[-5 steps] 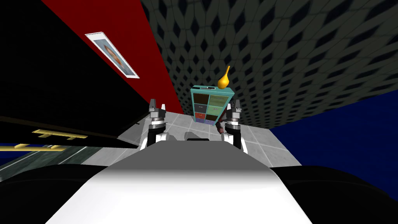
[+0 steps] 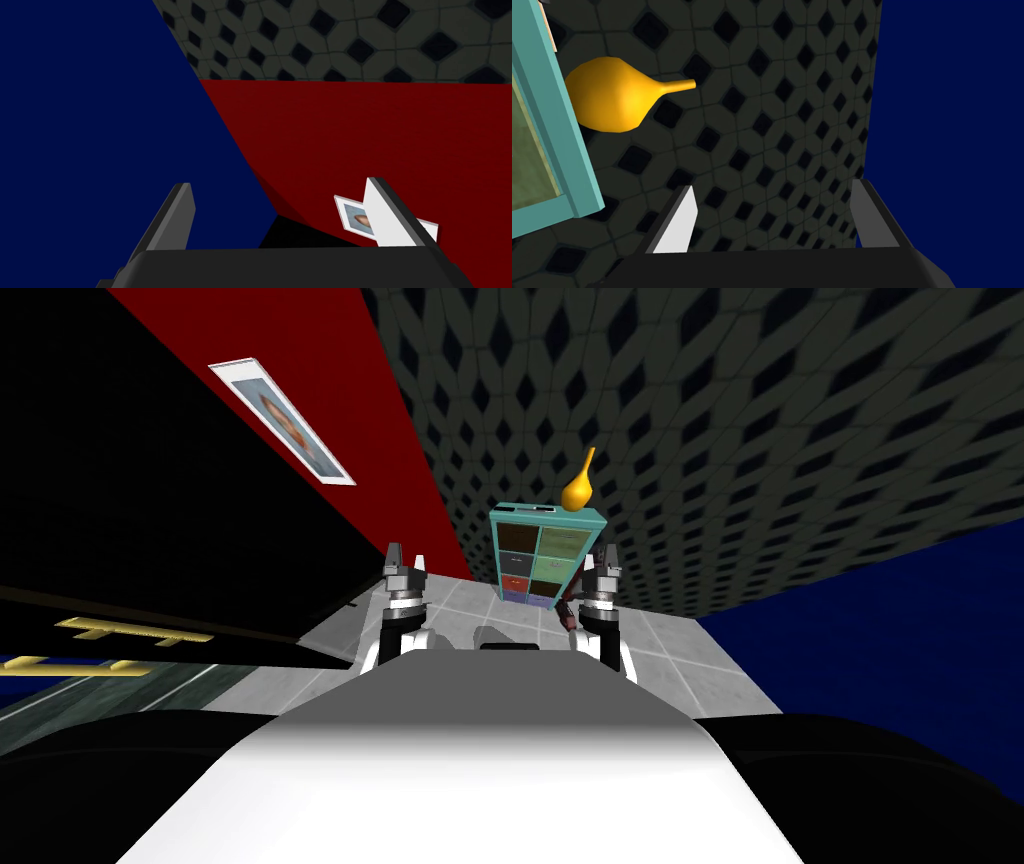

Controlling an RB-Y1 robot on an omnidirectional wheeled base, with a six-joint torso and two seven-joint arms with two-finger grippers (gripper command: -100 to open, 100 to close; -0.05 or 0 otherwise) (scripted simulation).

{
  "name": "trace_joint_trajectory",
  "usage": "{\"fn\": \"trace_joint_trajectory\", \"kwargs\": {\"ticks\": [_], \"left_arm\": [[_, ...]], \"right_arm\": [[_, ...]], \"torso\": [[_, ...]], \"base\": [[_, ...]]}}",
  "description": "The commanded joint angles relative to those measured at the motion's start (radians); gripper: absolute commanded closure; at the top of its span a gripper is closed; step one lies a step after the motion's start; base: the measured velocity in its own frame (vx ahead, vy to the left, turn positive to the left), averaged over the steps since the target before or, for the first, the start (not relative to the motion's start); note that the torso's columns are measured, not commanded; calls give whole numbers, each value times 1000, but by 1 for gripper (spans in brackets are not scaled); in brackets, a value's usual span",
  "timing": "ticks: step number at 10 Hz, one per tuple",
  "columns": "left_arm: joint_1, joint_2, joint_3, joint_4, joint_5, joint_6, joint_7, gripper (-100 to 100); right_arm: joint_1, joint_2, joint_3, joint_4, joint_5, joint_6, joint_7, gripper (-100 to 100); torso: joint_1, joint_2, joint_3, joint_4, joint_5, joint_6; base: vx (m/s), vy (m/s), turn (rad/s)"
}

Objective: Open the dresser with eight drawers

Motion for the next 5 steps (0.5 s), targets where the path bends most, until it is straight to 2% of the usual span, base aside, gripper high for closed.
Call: {"fn": "trace_joint_trajectory", "kwargs": {"ticks": [1,4,5], "left_arm": [[0,0,0,0,0,0,0,0],[0,0,0,0,0,0,0,0],[0,0,0,0,0,0,0,0]], "right_arm": [[0,0,0,0,0,0,0,0],[0,0,0,0,0,0,0,0],[1,-37,-4,-1,10,1,8,-100]], "torso": [[0,74,-147,74,0,0],[0,296,-590,295,0,0],[0,369,-738,369,0,0]], "base": [[0,0,0],[0,0,0],[23,9,-19]]}}
